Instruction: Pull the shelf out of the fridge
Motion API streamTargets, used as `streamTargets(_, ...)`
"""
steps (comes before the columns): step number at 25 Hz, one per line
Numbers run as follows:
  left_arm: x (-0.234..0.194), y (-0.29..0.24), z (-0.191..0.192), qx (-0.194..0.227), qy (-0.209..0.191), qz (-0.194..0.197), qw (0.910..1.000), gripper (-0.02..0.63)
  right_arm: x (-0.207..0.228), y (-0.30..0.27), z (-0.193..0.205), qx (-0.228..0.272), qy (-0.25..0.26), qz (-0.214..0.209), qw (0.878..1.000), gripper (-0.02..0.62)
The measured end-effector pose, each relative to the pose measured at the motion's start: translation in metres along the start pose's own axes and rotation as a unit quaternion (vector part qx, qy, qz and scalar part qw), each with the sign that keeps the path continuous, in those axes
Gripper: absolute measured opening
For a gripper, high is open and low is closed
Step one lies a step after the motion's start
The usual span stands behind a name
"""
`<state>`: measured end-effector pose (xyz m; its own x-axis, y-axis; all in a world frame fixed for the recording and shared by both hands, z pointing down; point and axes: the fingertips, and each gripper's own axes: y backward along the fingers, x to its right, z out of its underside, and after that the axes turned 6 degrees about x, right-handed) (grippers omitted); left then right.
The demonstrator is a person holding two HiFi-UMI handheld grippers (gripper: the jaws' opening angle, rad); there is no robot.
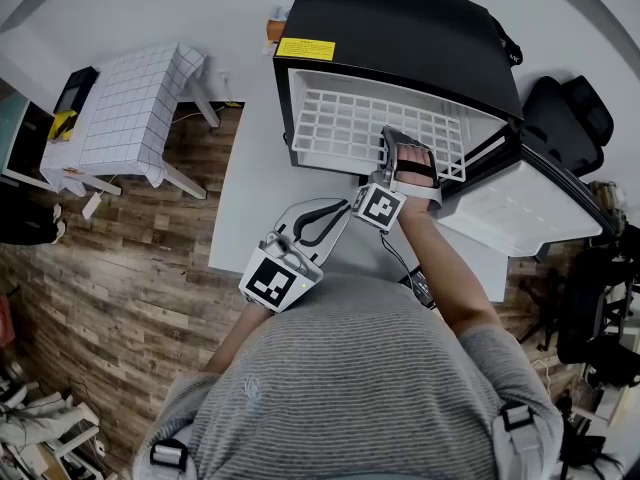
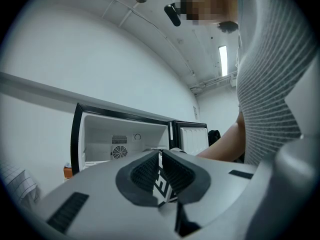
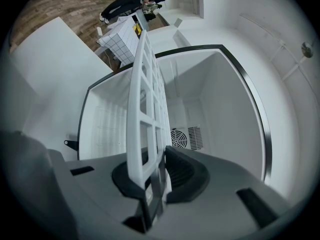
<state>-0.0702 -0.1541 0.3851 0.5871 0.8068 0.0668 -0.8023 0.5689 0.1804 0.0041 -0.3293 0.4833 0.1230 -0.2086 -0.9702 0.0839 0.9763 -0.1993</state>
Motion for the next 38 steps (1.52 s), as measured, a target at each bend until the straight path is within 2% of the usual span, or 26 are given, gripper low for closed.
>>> streamTargets(5, 0.001, -0.001, 0.001, -0.001, 0.001, 0.002, 1.0, 0.012, 0.001, 0.003, -0.007, 0.011, -0.027, -0.006, 1.0, 0.041)
streamTargets(38, 0.002, -0.001, 0.004, -0.004, 0.002, 0.006, 1.0, 0.012, -0.002, 0.018, -0.009, 0.012, -0.047, -0.011, 0.999, 0.043)
